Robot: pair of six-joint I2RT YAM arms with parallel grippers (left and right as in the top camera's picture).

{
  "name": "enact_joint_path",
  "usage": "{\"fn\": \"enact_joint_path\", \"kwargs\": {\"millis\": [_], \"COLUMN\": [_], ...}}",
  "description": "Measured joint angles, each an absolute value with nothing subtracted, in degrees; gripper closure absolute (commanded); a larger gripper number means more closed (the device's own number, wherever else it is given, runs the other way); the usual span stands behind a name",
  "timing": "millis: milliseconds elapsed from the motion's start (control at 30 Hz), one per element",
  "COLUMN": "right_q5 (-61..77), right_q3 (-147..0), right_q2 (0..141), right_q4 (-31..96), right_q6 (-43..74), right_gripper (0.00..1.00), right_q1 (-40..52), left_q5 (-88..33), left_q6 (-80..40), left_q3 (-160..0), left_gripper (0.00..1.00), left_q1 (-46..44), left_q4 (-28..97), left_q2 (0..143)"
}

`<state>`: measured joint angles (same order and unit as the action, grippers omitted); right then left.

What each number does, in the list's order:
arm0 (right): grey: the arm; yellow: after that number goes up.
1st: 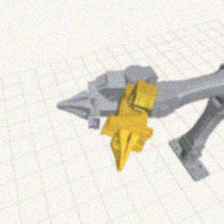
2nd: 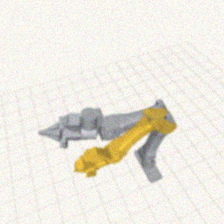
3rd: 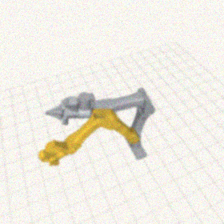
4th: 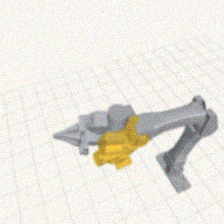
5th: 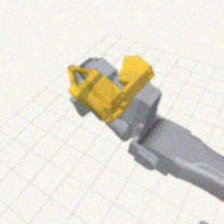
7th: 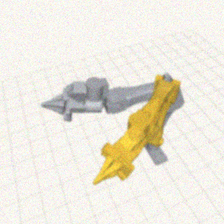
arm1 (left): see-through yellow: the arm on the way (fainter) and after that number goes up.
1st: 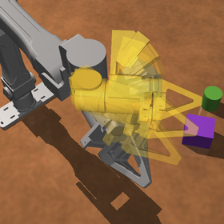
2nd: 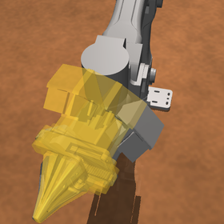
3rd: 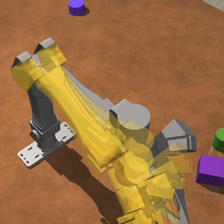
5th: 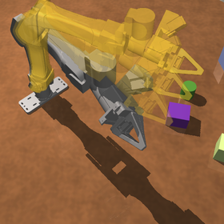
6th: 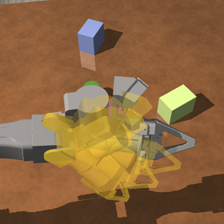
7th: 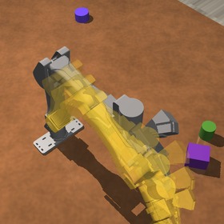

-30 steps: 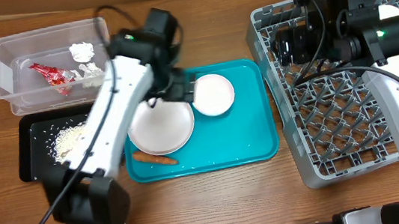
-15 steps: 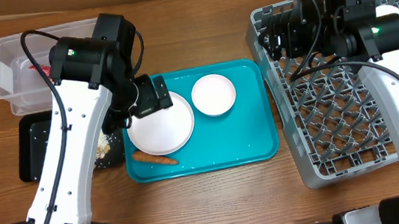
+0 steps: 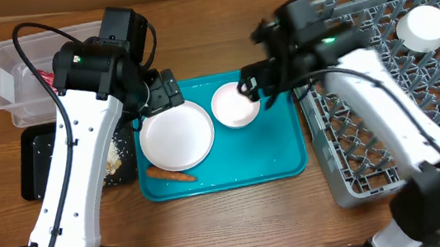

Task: Sort waste into correct bins and load items into the dishwasher
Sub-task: 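Retract the left gripper and move the right gripper to the pink bowl, then grasp the pink bowl rim with the right gripper, then lift the pink bowl and place it in the dish rack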

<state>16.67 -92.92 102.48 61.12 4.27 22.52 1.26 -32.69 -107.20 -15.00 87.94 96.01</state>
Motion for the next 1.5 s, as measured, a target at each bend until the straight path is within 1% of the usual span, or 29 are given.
{"fn": "enact_joint_path", "kwargs": {"millis": [133, 233, 300, 367, 467, 600, 700, 833, 900, 967, 1033, 1200, 1300, 1500], "right_q5": [10.48, 8.25, 7.35, 6.90, 6.55, 6.35, 6.04, 5.96, 5.93, 5.91, 5.91, 5.80, 5.89, 5.17], "right_q3": [-92.82, -92.62, -92.60, -92.58, -92.55, -92.47, -92.03, -91.37, -91.00, -90.56, -90.30, -90.30, -90.98, -97.91], "right_q2": [108.27, 111.63, 113.36, 115.04, 117.36, 120.11, 120.73, 120.73, 120.73, 120.73, 120.73, 120.73, 120.73, 119.17], "right_q4": [60.60, 59.22, 58.08, 57.06, 56.40, 55.53, 54.17, 52.29, 51.75, 51.75, 51.53, 51.55, 54.08, 58.72], "right_q6": [8.58, 10.41, 11.35, 12.05, 12.69, 13.41, 13.26, 13.58, 13.52, 13.45, 13.30, 13.67, 13.65, 13.45], "right_gripper": [0.15, 0.21, 0.30, 0.35, 0.52, 0.58, 0.69, 0.72, 0.79, 0.90, 0.96, 0.96, 0.96, 0.96], "right_q1": [23.77, 23.31, 23.24, 23.24, 23.24, 23.24, 23.24, 23.24, 23.27, 23.24, 23.24, 23.24, 23.16, 21.08], "left_q5": [1.85, 2.04, 2.11, 2.24, 2.24, 2.24, 2.24, 2.24, 2.24, 2.24, 2.24, 2.24, 2.24, 2.28], "left_q6": [-32.69, -32.69, -32.69, -32.67, -32.67, -32.67, -32.67, -32.67, -32.67, -32.67, -32.67, -32.67, -32.67, -32.67], "left_q3": [-107.20, -107.20, -107.20, -107.20, -107.20, -107.20, -107.20, -107.20, -107.20, -107.20, -107.20, -107.20, -107.20, -107.20], "left_gripper": [0.00, 0.00, 0.00, 0.00, 0.00, 0.00, 0.00, 0.00, 0.00, 0.00, 0.00, 0.00, 0.00, 0.00], "left_q1": [-15.00, -15.00, -15.00, -15.00, -15.00, -15.00, -15.00, -15.00, -15.00, -15.00, -15.00, -15.00, -15.00, -15.00], "left_q4": [88.71, 89.23, 89.43, 89.58, 89.76, 90.13, 90.19, 90.21, 90.21, 90.21, 90.26, 90.67, 90.65, 90.11], "left_q2": [96.01, 96.01, 96.01, 96.01, 96.01, 96.01, 96.01, 96.01, 96.01, 96.01, 96.01, 96.01, 96.01, 96.01]}}
